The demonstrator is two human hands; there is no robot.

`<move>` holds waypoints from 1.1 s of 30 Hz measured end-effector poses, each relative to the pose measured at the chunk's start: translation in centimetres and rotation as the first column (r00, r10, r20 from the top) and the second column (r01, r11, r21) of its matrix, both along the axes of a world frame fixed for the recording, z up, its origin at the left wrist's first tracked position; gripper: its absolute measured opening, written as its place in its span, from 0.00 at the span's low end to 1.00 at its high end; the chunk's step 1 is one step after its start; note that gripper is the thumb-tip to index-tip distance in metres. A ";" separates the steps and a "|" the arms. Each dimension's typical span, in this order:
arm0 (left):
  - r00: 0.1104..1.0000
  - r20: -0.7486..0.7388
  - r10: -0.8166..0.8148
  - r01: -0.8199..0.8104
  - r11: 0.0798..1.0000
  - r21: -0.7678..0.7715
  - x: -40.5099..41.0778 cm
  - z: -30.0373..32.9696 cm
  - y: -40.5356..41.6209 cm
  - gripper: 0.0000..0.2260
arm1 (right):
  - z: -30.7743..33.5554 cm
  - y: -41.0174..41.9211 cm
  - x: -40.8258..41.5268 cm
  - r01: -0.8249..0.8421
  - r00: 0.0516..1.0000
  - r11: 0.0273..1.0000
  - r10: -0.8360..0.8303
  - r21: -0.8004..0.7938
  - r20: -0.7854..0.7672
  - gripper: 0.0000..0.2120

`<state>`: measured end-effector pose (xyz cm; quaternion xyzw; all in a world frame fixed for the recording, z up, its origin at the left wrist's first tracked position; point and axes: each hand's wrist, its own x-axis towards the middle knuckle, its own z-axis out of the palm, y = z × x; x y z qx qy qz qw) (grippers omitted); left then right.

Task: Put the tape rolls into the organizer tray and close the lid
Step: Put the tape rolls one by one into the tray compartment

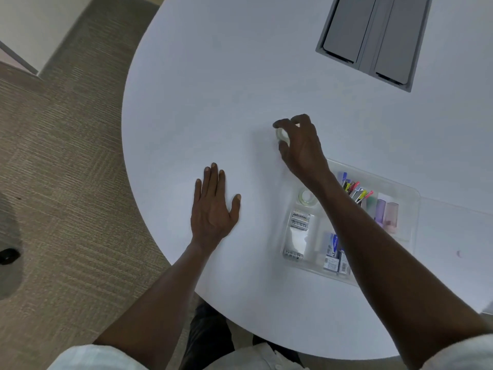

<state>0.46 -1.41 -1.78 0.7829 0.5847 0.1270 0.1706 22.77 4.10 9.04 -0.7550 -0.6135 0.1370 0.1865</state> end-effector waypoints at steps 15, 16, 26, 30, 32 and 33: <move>1.000 -0.015 -0.011 0.011 1.000 0.012 0.0 0.3 -0.1 0.30 | 1.4 -10.3 2.4 0.437 0.900 0.887 -0.433 -0.152 0.060 0.25; 1.000 -0.013 -0.011 0.011 1.000 0.014 0.1 0.3 -0.1 0.30 | 1.3 -10.4 2.3 0.430 0.902 0.884 -0.427 -0.182 0.059 0.26; 0.999 -0.032 -0.015 0.015 1.000 0.013 0.1 0.4 0.0 0.31 | 0.5 -9.6 1.7 0.385 0.922 0.869 -0.379 -0.312 0.084 0.33; 1.000 -0.028 -0.012 0.012 1.000 0.011 0.1 0.3 0.0 0.31 | 0.4 -9.3 1.5 0.381 0.924 0.864 -0.359 -0.330 0.129 0.38; 0.999 -0.032 -0.013 0.013 1.000 0.014 0.1 0.3 -0.1 0.30 | 0.3 -9.4 1.6 0.391 0.921 0.861 -0.366 -0.326 0.138 0.38; 0.999 -0.033 -0.014 0.014 1.000 0.015 0.1 0.3 -0.1 0.30 | 0.3 -9.3 1.6 0.399 0.917 0.858 -0.375 -0.323 0.137 0.38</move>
